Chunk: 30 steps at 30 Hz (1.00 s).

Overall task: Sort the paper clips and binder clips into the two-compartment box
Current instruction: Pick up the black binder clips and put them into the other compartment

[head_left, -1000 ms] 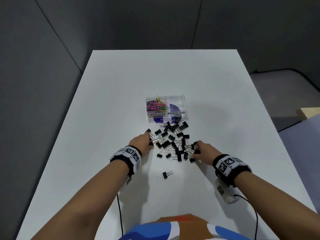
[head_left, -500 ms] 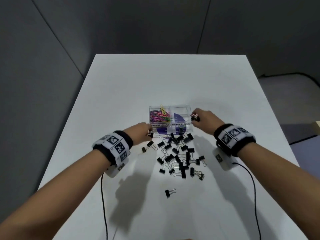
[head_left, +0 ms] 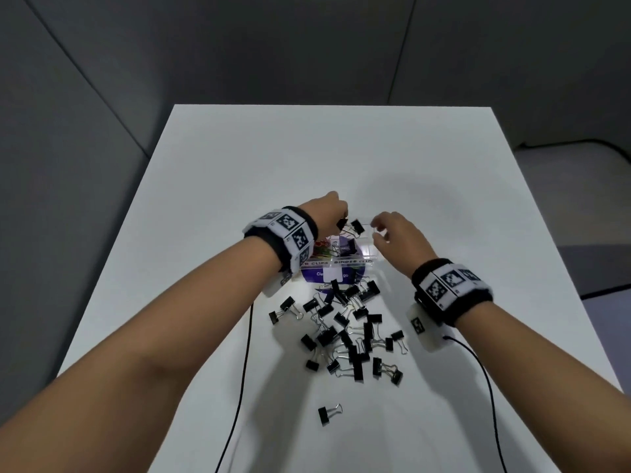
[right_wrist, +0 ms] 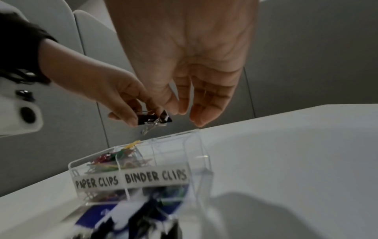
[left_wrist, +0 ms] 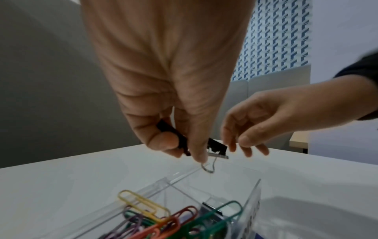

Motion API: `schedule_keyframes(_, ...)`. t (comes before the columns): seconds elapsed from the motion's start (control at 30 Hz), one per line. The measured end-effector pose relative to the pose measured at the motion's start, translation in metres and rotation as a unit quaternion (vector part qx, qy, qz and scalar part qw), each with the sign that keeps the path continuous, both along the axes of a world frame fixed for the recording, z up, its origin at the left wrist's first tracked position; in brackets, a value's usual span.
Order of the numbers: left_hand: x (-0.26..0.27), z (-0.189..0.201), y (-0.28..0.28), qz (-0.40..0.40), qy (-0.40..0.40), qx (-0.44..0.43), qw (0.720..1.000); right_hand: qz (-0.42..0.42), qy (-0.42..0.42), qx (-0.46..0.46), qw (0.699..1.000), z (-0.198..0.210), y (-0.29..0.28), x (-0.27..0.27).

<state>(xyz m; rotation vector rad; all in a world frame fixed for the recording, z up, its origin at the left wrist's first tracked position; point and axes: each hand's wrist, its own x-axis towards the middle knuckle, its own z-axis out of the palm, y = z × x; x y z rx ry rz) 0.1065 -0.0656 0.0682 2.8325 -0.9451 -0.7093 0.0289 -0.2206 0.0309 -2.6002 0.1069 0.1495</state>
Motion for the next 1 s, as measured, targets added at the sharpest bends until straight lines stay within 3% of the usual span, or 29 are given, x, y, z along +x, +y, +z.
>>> schedule_keyframes(0.2, -0.005, -0.015, -0.026, -0.053, 0.007, 0.054, 0.997, -0.009, 0.076, -0.018, 0.997, -0.032, -0.021, -0.052)
schedule_keyframes(0.33, -0.015, -0.016, -0.020, -0.066, -0.013, 0.033, 0.997, 0.013, 0.103, -0.032, 0.994, -0.045, -0.015, -0.065)
schedule_keyframes(0.5, -0.051, -0.011, 0.003, -0.086, -0.028, -0.040, 0.995, 0.100, 0.074, -0.088, 0.988, -0.045, 0.000, -0.064)
schedule_keyframes(0.67, -0.091, -0.050, 0.043, -0.147, -0.029, 0.039, 0.988, 0.198, 0.067, -0.146, 0.967, -0.046, 0.011, -0.071)
schedule_keyframes(0.77, -0.105, -0.067, 0.056, -0.127, -0.026, 0.077, 0.989, 0.207, 0.072, -0.178, 0.960, -0.052, 0.016, -0.080)
schedule_keyframes(1.0, -0.129, -0.081, 0.058, -0.018, -0.011, 0.020, 1.000, 0.149, 0.086, -0.180, 0.969, -0.058, 0.027, -0.100)
